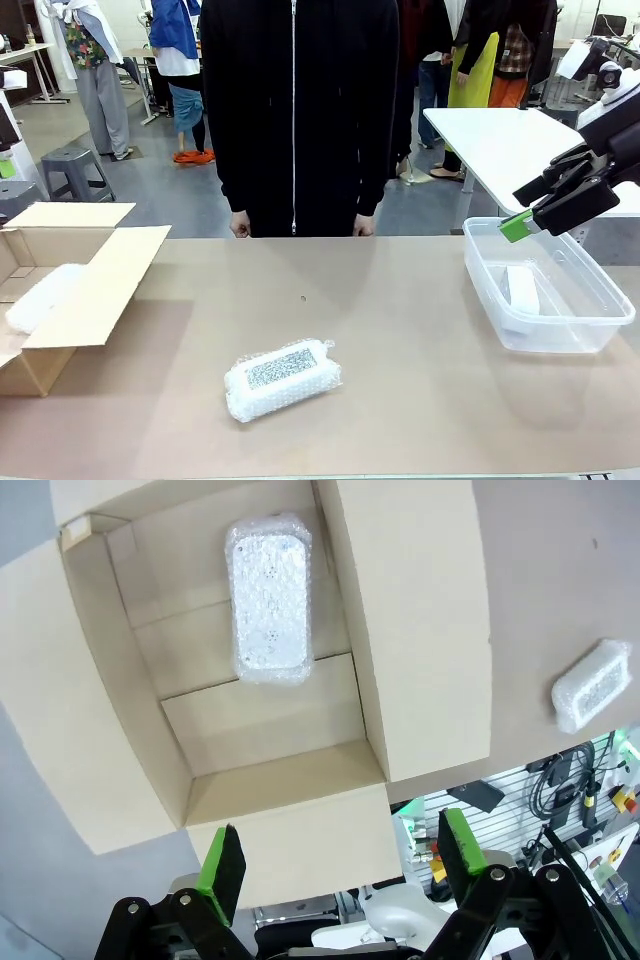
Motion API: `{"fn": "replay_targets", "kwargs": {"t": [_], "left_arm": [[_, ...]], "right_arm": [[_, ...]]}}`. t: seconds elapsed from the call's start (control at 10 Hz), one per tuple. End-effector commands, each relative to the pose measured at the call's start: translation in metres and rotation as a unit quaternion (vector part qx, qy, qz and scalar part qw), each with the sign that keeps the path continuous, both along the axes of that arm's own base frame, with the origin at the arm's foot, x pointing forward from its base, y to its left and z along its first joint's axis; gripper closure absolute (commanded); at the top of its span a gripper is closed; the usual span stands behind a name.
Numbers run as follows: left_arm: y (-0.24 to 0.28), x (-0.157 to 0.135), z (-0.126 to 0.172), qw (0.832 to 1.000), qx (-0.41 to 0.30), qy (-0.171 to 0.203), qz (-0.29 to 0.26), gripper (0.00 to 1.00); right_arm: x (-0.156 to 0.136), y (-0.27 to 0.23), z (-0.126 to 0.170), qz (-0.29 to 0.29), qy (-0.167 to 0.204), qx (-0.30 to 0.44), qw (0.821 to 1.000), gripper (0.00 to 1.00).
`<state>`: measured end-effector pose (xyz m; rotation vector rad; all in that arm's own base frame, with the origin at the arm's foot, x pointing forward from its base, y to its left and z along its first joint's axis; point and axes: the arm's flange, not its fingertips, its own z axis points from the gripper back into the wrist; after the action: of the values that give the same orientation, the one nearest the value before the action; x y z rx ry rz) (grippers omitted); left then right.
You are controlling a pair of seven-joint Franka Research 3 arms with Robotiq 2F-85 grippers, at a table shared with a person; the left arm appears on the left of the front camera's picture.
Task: Separate and place wrapped and unwrapped clocks.
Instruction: Pick up the Digital clock indicated by the person.
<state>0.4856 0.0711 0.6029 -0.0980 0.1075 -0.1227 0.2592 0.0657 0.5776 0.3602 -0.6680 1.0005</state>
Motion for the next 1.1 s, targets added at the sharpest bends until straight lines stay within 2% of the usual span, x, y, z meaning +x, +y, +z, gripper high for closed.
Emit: {"fn": "replay_targets", "kwargs": {"t": [0.0, 0.1, 0.2, 0.3, 0.5, 0.6, 0.7, 0.8, 0.9, 1.0], "left_arm": [[0.0, 0.0, 0.0, 1.0, 0.0, 0.0, 0.0, 0.0], [-0.025, -0.006, 0.001, 0.998, -0.039, -0.017, -0.055, 0.0], [-0.047, -0.035, 0.008, 0.987, -0.104, -0.034, -0.117, 0.0], [-0.057, -0.069, 0.012, 0.972, -0.156, -0.032, -0.173, 0.0], [-0.045, -0.128, 0.012, 0.94, -0.226, -0.027, -0.255, 0.0], [-0.035, -0.152, 0.006, 0.914, -0.274, -0.051, -0.295, 0.0], [-0.028, -0.173, -0.004, 0.889, -0.328, -0.077, -0.311, 0.0], [-0.026, -0.195, -0.016, 0.876, -0.344, -0.107, -0.32, 0.0], [-0.026, -0.214, -0.025, 0.866, -0.341, -0.167, -0.324, 0.0], [-0.033, -0.225, -0.032, 0.852, -0.351, -0.199, -0.333, 0.0]], "right_arm": [[0.001, 0.002, -0.001, 0.007, 0.009, 0.014, 1.0, 0.0], [0.001, 0.002, -0.001, 0.007, 0.009, 0.014, 1.0, 0.0], [0.001, 0.002, -0.001, 0.007, 0.009, 0.014, 1.0, 0.0], [0.001, 0.002, -0.001, 0.007, 0.009, 0.014, 1.0, 0.0], [0.001, 0.002, -0.001, 0.007, 0.009, 0.014, 1.0, 0.0], [0.001, 0.002, -0.001, 0.007, 0.009, 0.014, 1.0, 0.0], [0.001, 0.002, -0.001, 0.007, 0.009, 0.014, 1.0, 0.0], [0.001, 0.002, -0.001, 0.007, 0.009, 0.014, 1.0, 0.0], [0.001, 0.002, -0.001, 0.007, 0.009, 0.014, 1.0, 0.0], [0.001, 0.002, -0.001, 0.007, 0.009, 0.014, 1.0, 0.0]]}}
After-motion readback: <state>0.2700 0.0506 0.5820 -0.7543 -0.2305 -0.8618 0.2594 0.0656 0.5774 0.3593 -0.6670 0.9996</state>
